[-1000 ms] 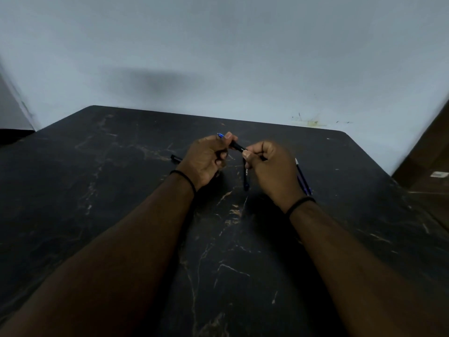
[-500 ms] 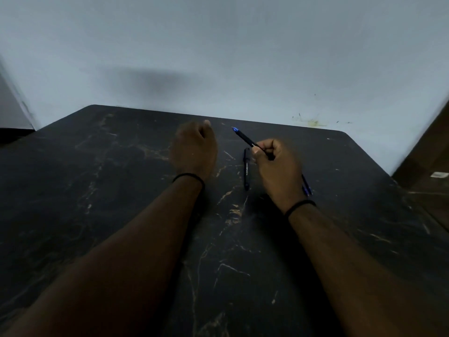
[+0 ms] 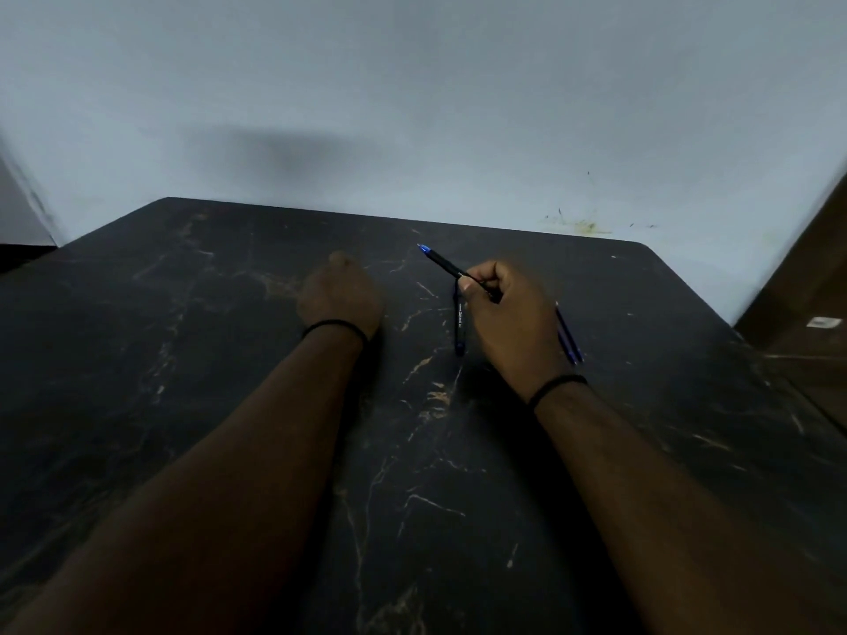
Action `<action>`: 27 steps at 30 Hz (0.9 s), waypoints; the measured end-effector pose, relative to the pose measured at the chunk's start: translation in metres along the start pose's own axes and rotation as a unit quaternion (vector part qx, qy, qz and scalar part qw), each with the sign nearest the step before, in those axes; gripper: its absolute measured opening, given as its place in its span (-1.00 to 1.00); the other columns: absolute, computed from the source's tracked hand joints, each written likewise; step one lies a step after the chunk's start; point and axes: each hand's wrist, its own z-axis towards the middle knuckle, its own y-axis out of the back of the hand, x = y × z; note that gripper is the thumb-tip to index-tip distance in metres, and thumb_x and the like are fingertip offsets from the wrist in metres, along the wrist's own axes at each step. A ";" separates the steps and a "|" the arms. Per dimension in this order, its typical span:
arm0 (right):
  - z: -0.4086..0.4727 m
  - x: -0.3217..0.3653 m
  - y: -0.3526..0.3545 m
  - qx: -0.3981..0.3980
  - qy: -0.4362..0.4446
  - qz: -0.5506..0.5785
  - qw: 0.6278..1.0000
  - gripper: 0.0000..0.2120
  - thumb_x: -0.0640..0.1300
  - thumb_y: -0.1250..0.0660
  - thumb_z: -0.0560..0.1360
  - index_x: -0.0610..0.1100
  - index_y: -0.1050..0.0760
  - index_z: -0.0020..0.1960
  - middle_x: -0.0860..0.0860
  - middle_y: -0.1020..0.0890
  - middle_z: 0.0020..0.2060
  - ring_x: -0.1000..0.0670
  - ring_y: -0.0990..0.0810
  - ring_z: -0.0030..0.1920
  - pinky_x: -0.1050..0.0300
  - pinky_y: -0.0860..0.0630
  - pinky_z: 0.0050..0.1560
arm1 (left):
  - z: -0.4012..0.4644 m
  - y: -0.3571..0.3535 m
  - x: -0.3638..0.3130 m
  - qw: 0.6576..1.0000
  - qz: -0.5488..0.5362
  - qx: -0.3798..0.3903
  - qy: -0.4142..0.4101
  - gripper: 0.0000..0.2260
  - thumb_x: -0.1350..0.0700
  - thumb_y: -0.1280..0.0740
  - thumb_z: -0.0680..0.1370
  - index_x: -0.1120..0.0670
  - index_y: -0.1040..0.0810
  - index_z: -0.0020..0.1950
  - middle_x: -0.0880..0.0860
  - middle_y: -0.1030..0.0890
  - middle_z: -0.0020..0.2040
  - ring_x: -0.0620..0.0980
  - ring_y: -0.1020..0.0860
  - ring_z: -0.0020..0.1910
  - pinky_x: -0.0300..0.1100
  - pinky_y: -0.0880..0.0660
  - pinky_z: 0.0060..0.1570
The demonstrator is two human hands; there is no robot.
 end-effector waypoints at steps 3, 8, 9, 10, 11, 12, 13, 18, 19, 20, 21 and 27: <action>0.001 -0.002 0.000 0.001 0.002 -0.005 1.000 -0.91 -0.03 -0.37 0.56 0.03 -0.56 -0.12 0.16 -0.63 -0.29 0.26 -0.57 -0.20 0.33 -0.42 -0.27 | -0.002 -0.003 -0.008 0.999 -0.030 -0.013 -0.037 -0.84 0.15 -0.27 0.60 0.21 -0.55 0.09 0.21 -0.61 0.05 0.20 -0.59 0.02 -0.03 -0.47 -0.08; 0.000 -0.002 0.000 0.001 0.017 -0.007 1.000 -0.90 -0.05 -0.39 0.55 0.08 -0.56 -0.14 0.18 -0.63 -0.29 0.25 -0.58 -0.18 0.30 -0.44 -0.23 | -0.003 -0.006 -0.015 0.971 -0.226 -0.028 -0.074 -0.88 0.10 -0.42 0.53 0.10 -0.68 0.01 0.09 -0.69 -0.06 0.04 -0.61 -0.09 -0.16 -0.47 -0.10; 0.000 -0.003 0.000 0.004 0.019 -0.010 1.000 -0.89 -0.05 -0.39 0.54 0.10 -0.56 -0.15 0.18 -0.63 -0.29 0.25 -0.58 -0.17 0.30 -0.45 -0.22 | -0.003 -0.007 -0.014 0.958 -0.274 -0.022 -0.079 -0.90 0.12 -0.45 0.51 0.07 -0.69 0.01 0.05 -0.70 -0.07 -0.02 -0.62 -0.11 -0.17 -0.51 -0.07; 0.000 -0.003 0.001 0.008 0.020 -0.013 1.000 -0.88 -0.05 -0.39 0.54 0.12 -0.55 -0.16 0.19 -0.64 -0.29 0.26 -0.58 -0.17 0.29 -0.45 -0.22 | -0.003 -0.008 -0.013 0.949 -0.302 -0.016 -0.089 -0.89 0.15 -0.47 0.48 0.06 -0.69 0.00 0.03 -0.71 -0.07 -0.05 -0.63 -0.11 -0.16 -0.54 -0.04; 0.000 -0.004 0.001 0.014 0.019 -0.018 1.000 -0.85 -0.05 -0.39 0.54 0.14 -0.54 -0.18 0.19 -0.63 -0.30 0.27 -0.58 -0.17 0.29 -0.45 -0.23 | -0.003 -0.010 -0.012 0.943 -0.319 -0.010 -0.098 -0.88 0.17 -0.48 0.47 0.05 -0.69 -0.01 0.01 -0.71 -0.08 -0.07 -0.64 -0.11 -0.14 -0.57 -0.01; 0.000 -0.004 0.001 0.018 0.017 -0.025 0.999 -0.84 -0.04 -0.39 0.54 0.15 -0.54 -0.19 0.19 -0.63 -0.31 0.29 -0.58 -0.18 0.30 -0.44 -0.25 | -0.003 -0.011 -0.012 0.937 -0.334 -0.004 -0.101 -0.87 0.20 -0.49 0.45 0.05 -0.69 -0.02 0.00 -0.71 -0.09 -0.07 -0.64 -0.11 -0.11 -0.58 0.01; 0.000 -0.005 0.002 0.020 0.014 -0.032 0.999 -0.85 -0.03 -0.39 0.54 0.15 -0.54 -0.19 0.20 -0.63 -0.32 0.30 -0.58 -0.18 0.31 -0.43 -0.26 | -0.003 -0.012 -0.011 0.931 -0.352 0.003 -0.100 -0.85 0.22 -0.50 0.44 0.05 -0.69 -0.02 -0.01 -0.70 -0.11 -0.08 -0.64 -0.11 -0.09 -0.59 0.02; 0.002 -0.007 0.001 0.019 0.016 -0.049 0.998 -0.87 0.00 -0.38 0.53 0.15 -0.54 -0.19 0.23 -0.62 -0.33 0.34 -0.56 -0.18 0.37 -0.39 -0.29 | -0.001 -0.015 -0.011 0.923 -0.372 0.012 -0.099 -0.83 0.26 -0.50 0.44 0.04 -0.69 -0.02 -0.02 -0.69 -0.14 -0.09 -0.64 -0.13 -0.15 -0.59 -0.01; 0.002 -0.007 0.002 0.018 0.016 -0.051 0.998 -0.87 0.00 -0.38 0.53 0.15 -0.54 -0.19 0.24 -0.62 -0.33 0.34 -0.56 -0.19 0.37 -0.39 -0.30 | -0.001 -0.015 -0.011 0.923 -0.371 0.012 -0.100 -0.83 0.26 -0.49 0.44 0.05 -0.69 -0.01 -0.02 -0.69 -0.12 -0.11 -0.63 -0.13 -0.19 -0.58 -0.02; 0.002 -0.007 0.001 0.015 0.014 -0.052 0.998 -0.87 0.00 -0.38 0.53 0.15 -0.54 -0.19 0.24 -0.62 -0.34 0.34 -0.56 -0.19 0.36 -0.39 -0.30 | -0.001 -0.015 -0.011 0.924 -0.368 0.012 -0.101 -0.82 0.26 -0.49 0.45 0.05 -0.69 0.00 -0.02 -0.69 -0.10 -0.14 -0.62 -0.13 -0.24 -0.57 -0.03; 0.002 -0.007 0.001 0.008 0.013 -0.053 0.998 -0.86 0.00 -0.37 0.53 0.14 -0.54 -0.21 0.24 -0.62 -0.35 0.34 -0.56 -0.20 0.36 -0.39 -0.31 | 0.000 -0.015 -0.010 0.925 -0.366 0.010 -0.101 -0.82 0.25 -0.48 0.46 0.06 -0.69 0.02 -0.02 -0.70 -0.08 -0.16 -0.62 -0.13 -0.28 -0.55 -0.04; 0.003 -0.006 0.001 -0.010 0.009 -0.051 0.999 -0.83 0.00 -0.36 0.52 0.11 -0.51 -0.25 0.21 -0.61 -0.32 0.30 -0.57 -0.18 0.38 -0.36 -0.31 | 0.002 -0.015 -0.011 0.916 -0.393 0.003 -0.075 -0.84 0.25 -0.44 0.50 0.01 -0.60 -0.03 -0.01 -0.66 -0.04 -0.09 -0.62 -0.02 -0.07 -0.58 0.10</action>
